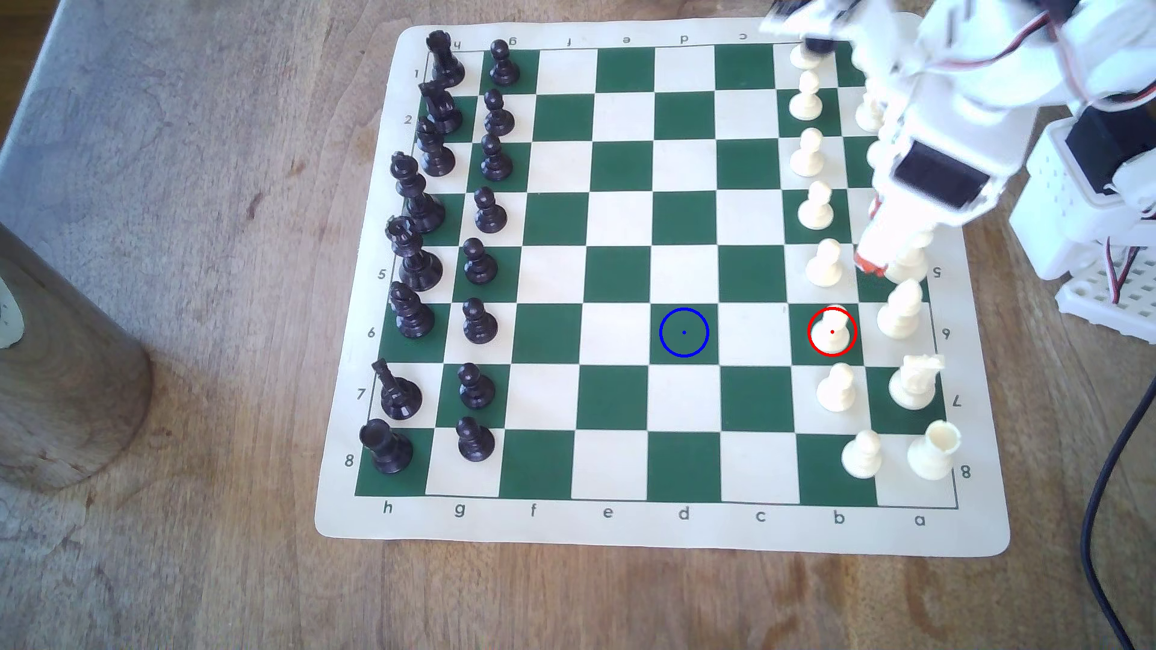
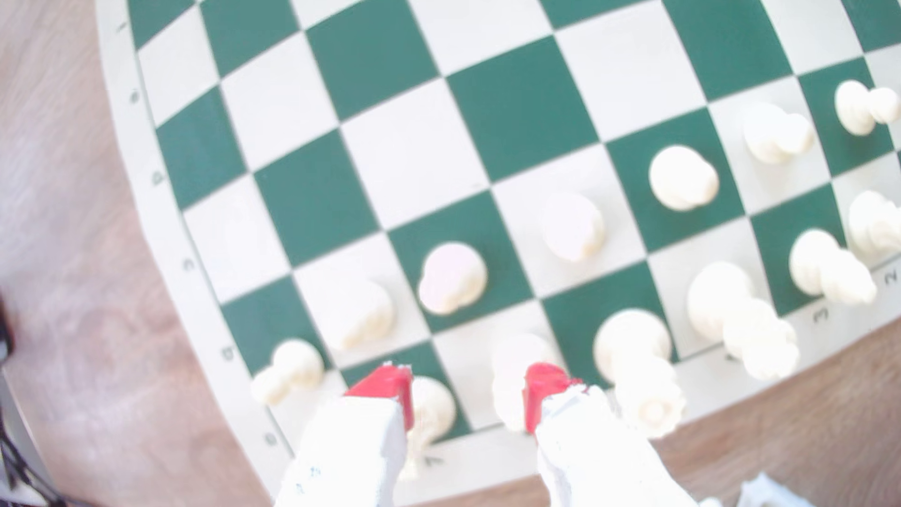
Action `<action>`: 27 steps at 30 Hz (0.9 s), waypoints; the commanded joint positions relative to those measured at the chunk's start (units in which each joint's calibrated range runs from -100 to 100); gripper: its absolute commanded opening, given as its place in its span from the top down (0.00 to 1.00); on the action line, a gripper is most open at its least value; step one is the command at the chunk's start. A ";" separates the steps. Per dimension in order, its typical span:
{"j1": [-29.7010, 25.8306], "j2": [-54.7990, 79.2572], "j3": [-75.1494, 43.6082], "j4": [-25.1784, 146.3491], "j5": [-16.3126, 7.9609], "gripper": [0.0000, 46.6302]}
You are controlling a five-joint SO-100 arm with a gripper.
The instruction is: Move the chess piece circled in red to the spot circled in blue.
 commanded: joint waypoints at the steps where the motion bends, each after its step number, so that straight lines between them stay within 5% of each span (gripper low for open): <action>1: -2.31 2.76 -1.34 -1.58 -0.83 0.71; 15: -0.74 16.94 1.11 -13.13 -2.83 0.78; 27: -3.56 21.44 0.75 -12.88 -4.64 0.70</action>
